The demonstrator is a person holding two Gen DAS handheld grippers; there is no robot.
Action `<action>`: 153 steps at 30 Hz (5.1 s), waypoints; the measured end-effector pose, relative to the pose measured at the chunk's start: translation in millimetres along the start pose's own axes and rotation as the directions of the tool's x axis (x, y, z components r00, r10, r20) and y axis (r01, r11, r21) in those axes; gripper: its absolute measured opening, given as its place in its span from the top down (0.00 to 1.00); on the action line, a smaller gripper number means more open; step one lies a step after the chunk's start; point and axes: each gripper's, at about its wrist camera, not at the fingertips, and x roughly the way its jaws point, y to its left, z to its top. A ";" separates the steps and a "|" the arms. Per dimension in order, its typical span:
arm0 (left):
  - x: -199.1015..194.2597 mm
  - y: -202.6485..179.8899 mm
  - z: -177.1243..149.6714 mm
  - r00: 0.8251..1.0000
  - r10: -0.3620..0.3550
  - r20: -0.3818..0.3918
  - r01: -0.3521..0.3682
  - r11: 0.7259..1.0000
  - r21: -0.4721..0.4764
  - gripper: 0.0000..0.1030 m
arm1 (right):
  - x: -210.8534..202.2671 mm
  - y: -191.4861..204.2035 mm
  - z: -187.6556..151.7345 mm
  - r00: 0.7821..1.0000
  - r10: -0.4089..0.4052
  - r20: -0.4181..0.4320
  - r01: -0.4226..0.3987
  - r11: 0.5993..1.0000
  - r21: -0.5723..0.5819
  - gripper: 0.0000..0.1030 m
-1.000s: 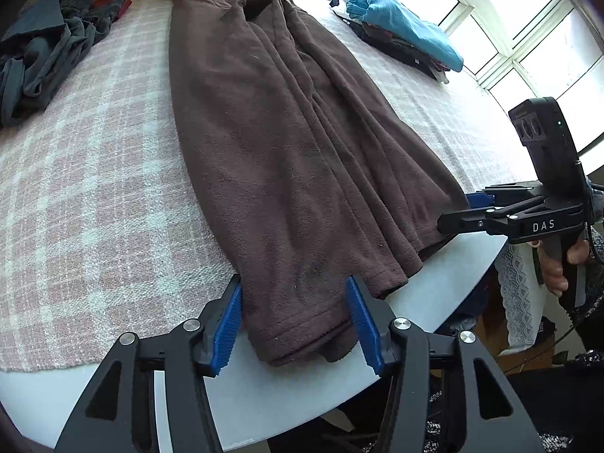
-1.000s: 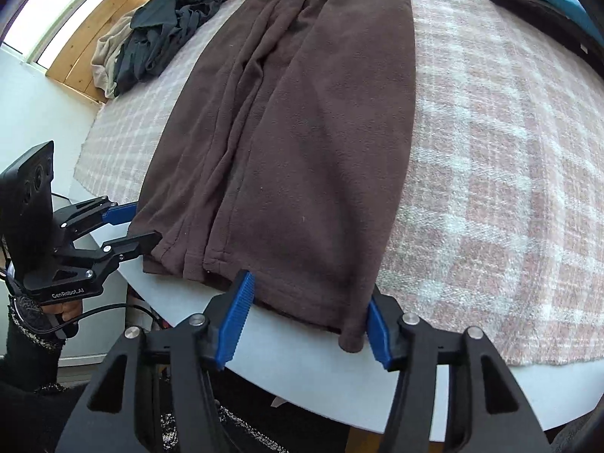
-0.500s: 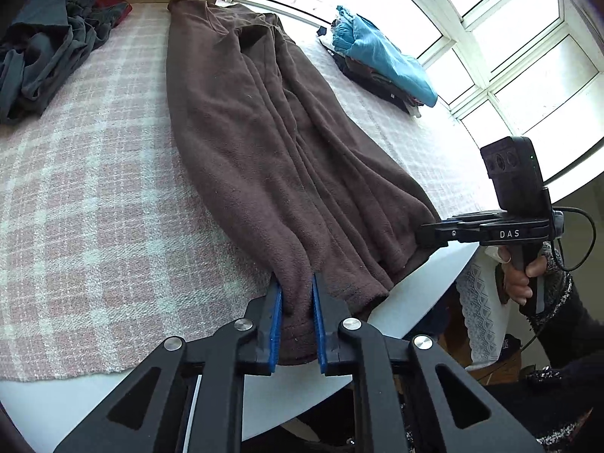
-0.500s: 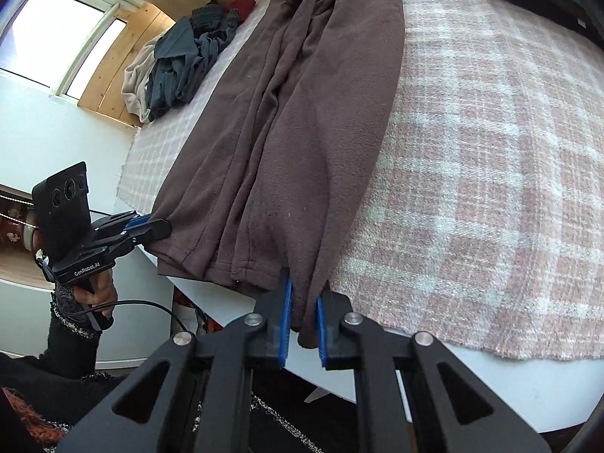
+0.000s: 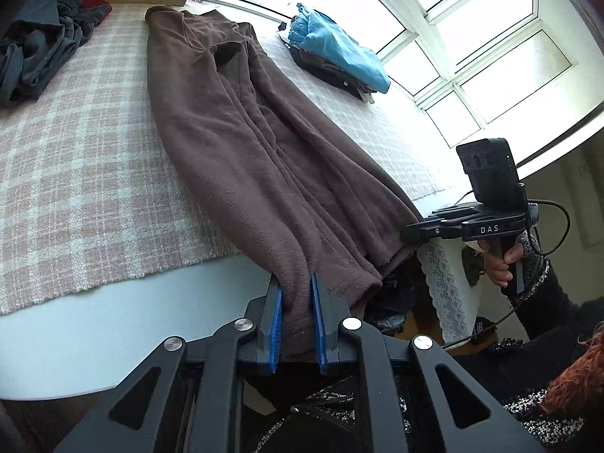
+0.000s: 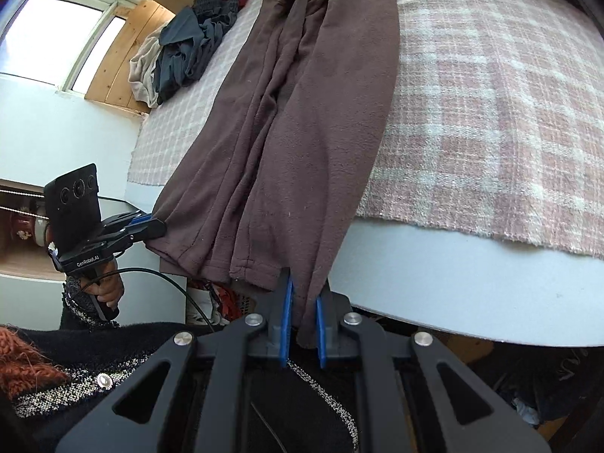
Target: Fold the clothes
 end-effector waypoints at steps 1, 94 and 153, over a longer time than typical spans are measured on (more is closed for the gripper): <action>4.6 3.2 1.4 1.000 -0.008 -0.007 0.008 1.000 -0.018 0.87 | -1.4 1.2 2.8 1.000 0.017 0.009 -0.017 1.000 0.007 0.90; 132.8 182.0 462.9 0.930 0.368 -0.008 -0.352 0.896 0.271 0.82 | 56.9 -74.0 514.2 0.940 -0.269 0.209 0.310 0.930 -0.197 0.56; 106.3 149.3 375.4 0.919 0.395 -0.005 -0.369 0.862 0.348 0.75 | 207.1 83.3 504.8 0.985 -0.114 -0.128 0.001 0.749 -0.662 0.94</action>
